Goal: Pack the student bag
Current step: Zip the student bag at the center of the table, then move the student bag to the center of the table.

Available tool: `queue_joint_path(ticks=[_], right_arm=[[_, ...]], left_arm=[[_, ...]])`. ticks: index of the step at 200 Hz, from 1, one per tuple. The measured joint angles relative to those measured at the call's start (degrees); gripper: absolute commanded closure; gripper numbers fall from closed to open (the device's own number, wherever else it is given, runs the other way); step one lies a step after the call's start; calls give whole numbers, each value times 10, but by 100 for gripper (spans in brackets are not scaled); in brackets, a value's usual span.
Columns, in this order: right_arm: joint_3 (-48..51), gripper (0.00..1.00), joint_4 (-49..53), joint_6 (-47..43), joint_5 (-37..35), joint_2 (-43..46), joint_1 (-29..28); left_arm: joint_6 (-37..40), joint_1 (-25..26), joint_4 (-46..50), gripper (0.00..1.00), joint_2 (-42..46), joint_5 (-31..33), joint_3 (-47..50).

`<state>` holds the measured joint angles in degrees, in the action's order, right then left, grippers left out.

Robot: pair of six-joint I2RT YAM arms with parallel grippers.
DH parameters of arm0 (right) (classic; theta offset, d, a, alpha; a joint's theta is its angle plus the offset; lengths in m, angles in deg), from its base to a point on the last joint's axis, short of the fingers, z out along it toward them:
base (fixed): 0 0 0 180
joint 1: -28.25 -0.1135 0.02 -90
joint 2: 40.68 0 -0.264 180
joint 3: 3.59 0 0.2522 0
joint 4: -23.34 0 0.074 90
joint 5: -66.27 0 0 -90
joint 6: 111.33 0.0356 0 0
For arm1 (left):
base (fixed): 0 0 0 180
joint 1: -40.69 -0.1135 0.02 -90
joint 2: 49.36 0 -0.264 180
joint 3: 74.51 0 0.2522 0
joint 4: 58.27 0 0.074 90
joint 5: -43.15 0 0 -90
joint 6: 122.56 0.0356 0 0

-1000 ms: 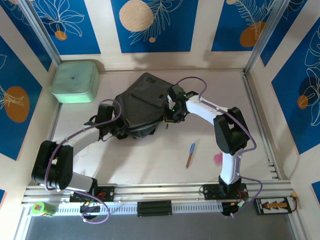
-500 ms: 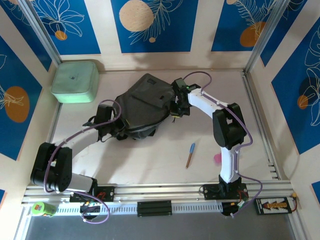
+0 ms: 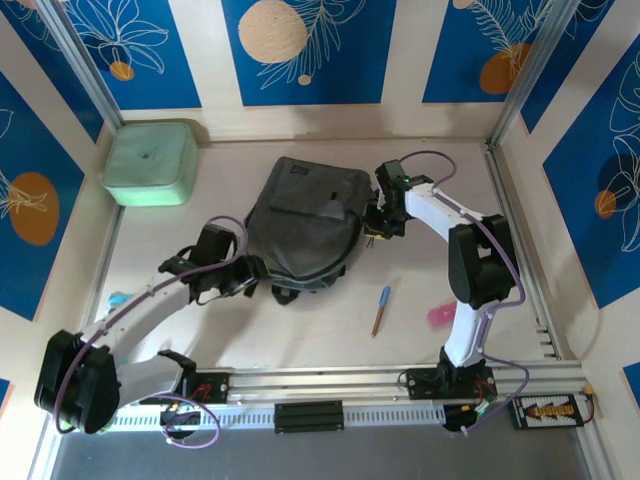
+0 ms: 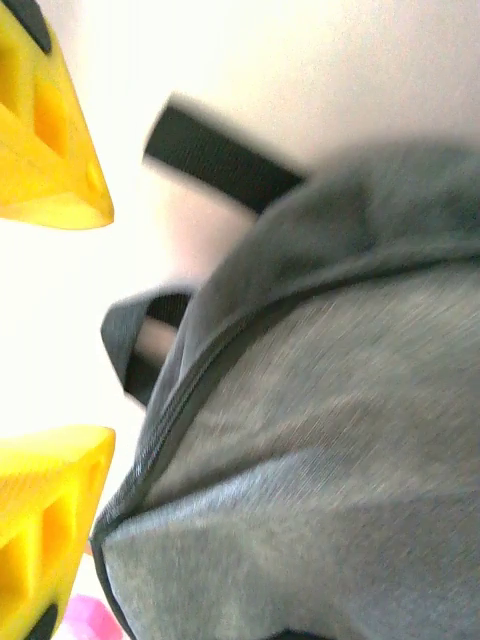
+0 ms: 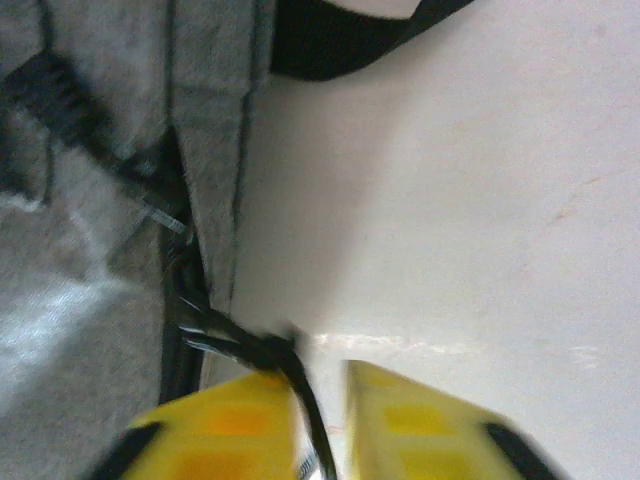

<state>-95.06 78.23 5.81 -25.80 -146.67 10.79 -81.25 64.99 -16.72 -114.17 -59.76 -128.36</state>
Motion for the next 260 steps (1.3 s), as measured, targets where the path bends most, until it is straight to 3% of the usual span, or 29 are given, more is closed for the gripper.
queue_joint_path(ticks=[13, 36, 62, 94, 133, 170, 217, 260], right_arm=[[11, 47, -10, -4, 14, 24, 2], [11, 38, -46, 5, 41, 64, 5], [-26, 38, -80, 30, 61, 56, 17], [-129, 40, -104, 45, 76, -44, 32], [-193, 41, -108, 47, 101, -150, 33], [-162, 42, -122, 51, 127, -160, 16], [-6, 43, -186, 85, 169, -86, -31], [57, 42, -193, 104, 186, -2, -48]], left_arm=[[26, 0, 28, 37, 1, 10, -28], [76, 1, 43, 35, -30, 13, -112], [128, 6, 13, 35, -119, 12, -213], [148, 11, -58, 43, -271, -6, -303], [132, 14, -99, 48, -393, -15, -310], [123, 13, -134, 48, -365, -7, -222], [122, 13, -117, 49, -231, 10, -82], [170, 15, -35, 47, -149, 28, -110]])
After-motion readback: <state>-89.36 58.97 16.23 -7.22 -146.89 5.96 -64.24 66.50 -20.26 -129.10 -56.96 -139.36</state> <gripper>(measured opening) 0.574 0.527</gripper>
